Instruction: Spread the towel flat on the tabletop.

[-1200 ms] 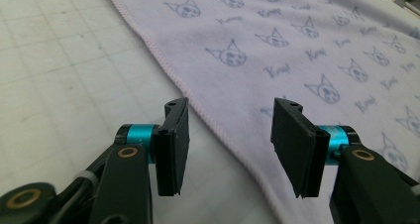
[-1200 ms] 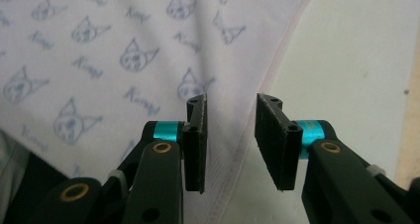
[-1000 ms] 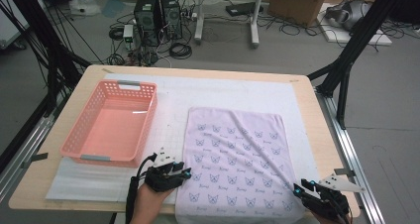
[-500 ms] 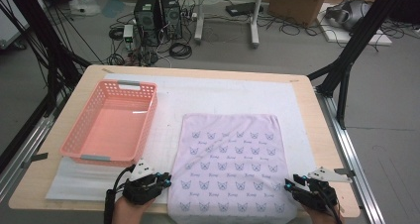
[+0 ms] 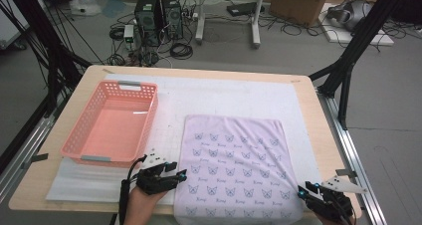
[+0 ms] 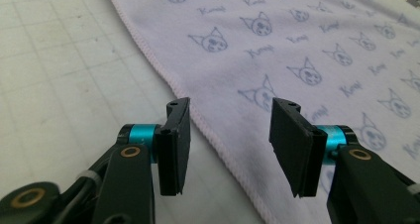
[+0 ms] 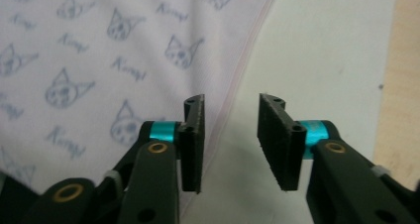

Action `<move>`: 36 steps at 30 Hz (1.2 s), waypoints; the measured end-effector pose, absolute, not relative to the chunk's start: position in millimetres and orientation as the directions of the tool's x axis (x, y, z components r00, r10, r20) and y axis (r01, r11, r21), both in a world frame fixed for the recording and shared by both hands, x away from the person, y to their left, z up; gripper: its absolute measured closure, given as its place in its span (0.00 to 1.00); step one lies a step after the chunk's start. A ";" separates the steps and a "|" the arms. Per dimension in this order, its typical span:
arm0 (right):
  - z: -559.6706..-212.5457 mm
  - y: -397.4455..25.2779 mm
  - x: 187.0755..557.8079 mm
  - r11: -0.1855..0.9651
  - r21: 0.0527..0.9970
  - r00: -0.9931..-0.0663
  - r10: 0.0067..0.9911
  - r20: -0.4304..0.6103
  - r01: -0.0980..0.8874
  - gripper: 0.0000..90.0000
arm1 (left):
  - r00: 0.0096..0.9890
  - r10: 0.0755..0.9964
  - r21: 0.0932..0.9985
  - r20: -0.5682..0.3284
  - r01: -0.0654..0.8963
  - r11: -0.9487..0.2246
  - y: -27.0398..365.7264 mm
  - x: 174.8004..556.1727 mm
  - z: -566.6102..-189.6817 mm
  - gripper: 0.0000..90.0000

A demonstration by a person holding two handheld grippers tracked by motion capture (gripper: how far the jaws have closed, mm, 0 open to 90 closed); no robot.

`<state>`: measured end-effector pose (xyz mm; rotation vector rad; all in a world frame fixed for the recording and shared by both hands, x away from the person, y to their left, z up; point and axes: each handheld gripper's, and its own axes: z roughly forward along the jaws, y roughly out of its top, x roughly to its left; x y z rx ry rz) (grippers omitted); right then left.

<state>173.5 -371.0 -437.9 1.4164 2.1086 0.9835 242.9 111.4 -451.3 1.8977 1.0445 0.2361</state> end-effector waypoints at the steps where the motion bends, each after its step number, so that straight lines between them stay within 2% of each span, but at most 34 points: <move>1: -437.4 -371.2 175.2 0.220 0.754 -0.391 0.919 0.052 0.619 0.68 | 0.626 0.742 0.789 -0.240 0.571 -0.226 108.0 244.9 -452.7 0.60; 2: -437.1 -371.1 177.0 0.211 0.759 -0.385 0.921 0.057 0.616 0.67 | 0.626 0.750 0.791 -0.215 0.562 -0.242 104.6 244.7 -454.0 0.63; 3: -437.4 -371.1 179.2 0.204 0.764 -0.380 0.923 0.058 0.612 0.66 | 0.619 0.770 0.798 -0.155 0.538 -0.272 102.2 242.1 -454.0 0.71; 4: -437.6 -370.9 181.8 0.200 0.766 -0.377 0.924 0.060 0.611 0.66 | 0.622 0.774 0.804 -0.117 0.517 -0.294 101.5 240.5 -454.4 0.84; 5: -438.0 -370.5 185.0 0.194 0.770 -0.373 0.926 0.062 0.608 0.66 | 0.625 0.770 0.801 -0.131 0.524 -0.289 102.3 240.5 -454.1 0.93; 7: -438.6 -369.2 191.6 0.180 0.772 -0.366 0.928 0.073 0.610 0.66 | 0.618 0.778 0.790 -0.113 0.531 -0.306 103.4 237.8 -451.4 0.97; 12: -436.3 -365.5 212.4 0.176 0.775 -0.364 0.928 0.075 0.607 0.66 | 0.615 0.775 0.782 -0.145 0.551 -0.291 119.8 225.9 -450.3 0.97; 14: -434.9 -363.2 229.5 0.166 0.775 -0.359 0.930 0.083 0.610 0.65 | 0.621 0.768 0.790 -0.157 0.545 -0.280 122.7 224.0 -451.5 0.93; 16: -434.3 -359.6 252.6 0.154 0.774 -0.355 0.930 0.097 0.614 0.64 | 0.617 0.766 0.794 -0.177 0.550 -0.259 123.4 227.7 -451.7 0.72; 18: -434.2 -353.5 277.2 0.144 0.771 -0.355 0.928 0.113 0.621 0.65 | 0.612 0.765 0.814 -0.202 0.539 -0.217 124.1 234.8 -449.5 0.59; 22: -438.7 -342.8 317.2 0.170 0.748 -0.320 0.946 0.060 0.642 0.72 | 0.620 0.751 0.835 -0.229 0.522 -0.176 124.6 252.0 -445.1 0.51; 25: -445.4 -341.7 331.0 0.192 0.727 -0.320 0.947 0.039 0.659 0.87 | 0.631 0.742 0.845 -0.224 0.505 -0.174 124.8 262.9 -443.2 0.51; 26: -445.4 -342.6 331.6 0.198 0.733 -0.330 0.943 0.039 0.651 0.98 | 0.633 0.740 0.850 -0.225 0.499 -0.169 124.9 266.3 -443.3 0.51; 28: -443.3 -343.7 329.1 0.225 0.720 -0.310 0.951 -0.014 0.657 0.98 | 0.637 0.735 0.856 -0.234 0.493 -0.155 125.2 271.9 -443.3 0.50; 31: -443.7 -349.2 324.7 0.230 0.723 -0.281 0.958 -0.051 0.652 0.97 | 0.644 0.727 0.865 -0.240 0.481 -0.141 126.1 277.9 -443.2 0.49; 32: -444.2 -350.8 323.8 0.219 0.729 -0.281 0.959 -0.038 0.648 0.90 | 0.644 0.725 0.865 -0.245 0.482 -0.136 126.8 279.3 -443.3 0.49; 33: -444.0 -351.6 322.3 0.210 0.736 -0.282 0.959 -0.028 0.643 0.76 | 0.644 0.724 0.866 -0.248 0.482 -0.132 127.0 280.7 -443.6 0.49; 34: -443.4 -353.1 320.3 0.198 0.748 -0.290 0.957 -0.008 0.633 0.70 | 0.643 0.725 0.865 -0.247 0.483 -0.134 127.7 282.1 -443.7 0.49; 36: -439.3 -354.2 312.0 0.188 0.779 -0.327 0.945 0.023 0.598 0.67 | 0.641 0.727 0.865 -0.247 0.484 -0.133 127.8 284.8 -444.0 0.49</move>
